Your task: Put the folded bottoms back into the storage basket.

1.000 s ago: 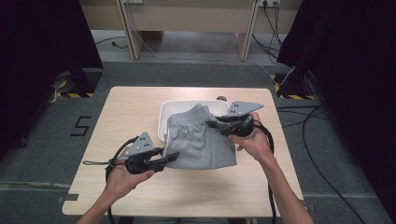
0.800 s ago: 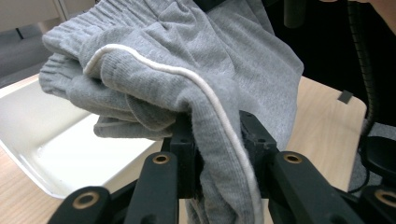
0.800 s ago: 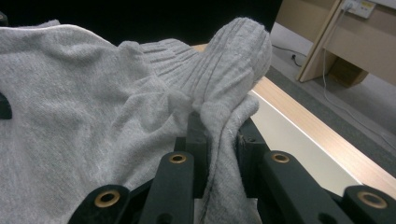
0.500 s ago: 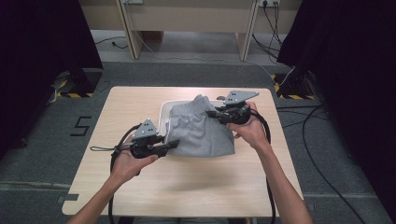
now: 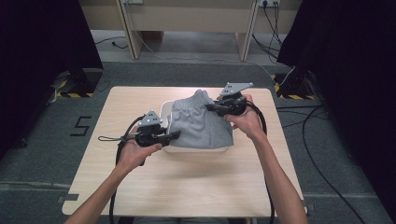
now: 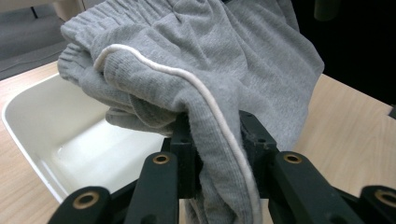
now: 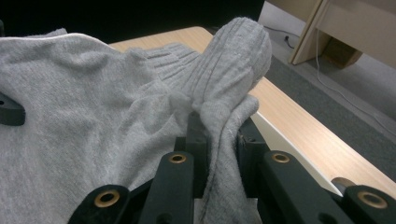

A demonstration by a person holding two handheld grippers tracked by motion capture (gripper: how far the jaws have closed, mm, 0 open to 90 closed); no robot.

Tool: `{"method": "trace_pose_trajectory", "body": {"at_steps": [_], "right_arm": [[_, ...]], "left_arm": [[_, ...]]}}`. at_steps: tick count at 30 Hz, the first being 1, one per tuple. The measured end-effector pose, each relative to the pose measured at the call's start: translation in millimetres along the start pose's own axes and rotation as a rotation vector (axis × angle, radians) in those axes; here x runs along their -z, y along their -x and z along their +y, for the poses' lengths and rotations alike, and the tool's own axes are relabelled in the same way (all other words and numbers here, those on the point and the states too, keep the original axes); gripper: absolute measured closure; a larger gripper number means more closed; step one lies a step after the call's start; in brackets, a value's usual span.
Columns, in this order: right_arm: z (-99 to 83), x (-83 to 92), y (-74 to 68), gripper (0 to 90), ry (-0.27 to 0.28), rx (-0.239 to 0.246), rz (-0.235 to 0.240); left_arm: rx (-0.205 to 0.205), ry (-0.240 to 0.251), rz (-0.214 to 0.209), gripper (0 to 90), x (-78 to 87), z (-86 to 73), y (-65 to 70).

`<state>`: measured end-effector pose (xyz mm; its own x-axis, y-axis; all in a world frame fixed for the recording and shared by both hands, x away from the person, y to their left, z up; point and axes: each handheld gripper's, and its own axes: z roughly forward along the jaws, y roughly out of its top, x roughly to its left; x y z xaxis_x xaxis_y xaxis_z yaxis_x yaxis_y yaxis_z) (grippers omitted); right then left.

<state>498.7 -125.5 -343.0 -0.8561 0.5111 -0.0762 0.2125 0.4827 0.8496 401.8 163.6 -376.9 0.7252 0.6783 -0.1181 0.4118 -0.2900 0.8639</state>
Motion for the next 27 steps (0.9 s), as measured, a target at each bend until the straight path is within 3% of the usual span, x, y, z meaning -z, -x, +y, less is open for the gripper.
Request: {"method": "trace_pose_trajectory", "body": {"at_steps": [15,27], "right_arm": [[-1.5,-28.1,28.4,80.0,-0.050,-0.037,-0.014],[-9.4,-49.5,41.2,79.8,-0.076,-0.070,-0.012]], "left_arm": [[0.043,-0.042,0.045,70.2,-33.7,5.2,-21.7],[0.064,-0.077,0.077,70.1,-45.2,1.5,-36.4]]}}
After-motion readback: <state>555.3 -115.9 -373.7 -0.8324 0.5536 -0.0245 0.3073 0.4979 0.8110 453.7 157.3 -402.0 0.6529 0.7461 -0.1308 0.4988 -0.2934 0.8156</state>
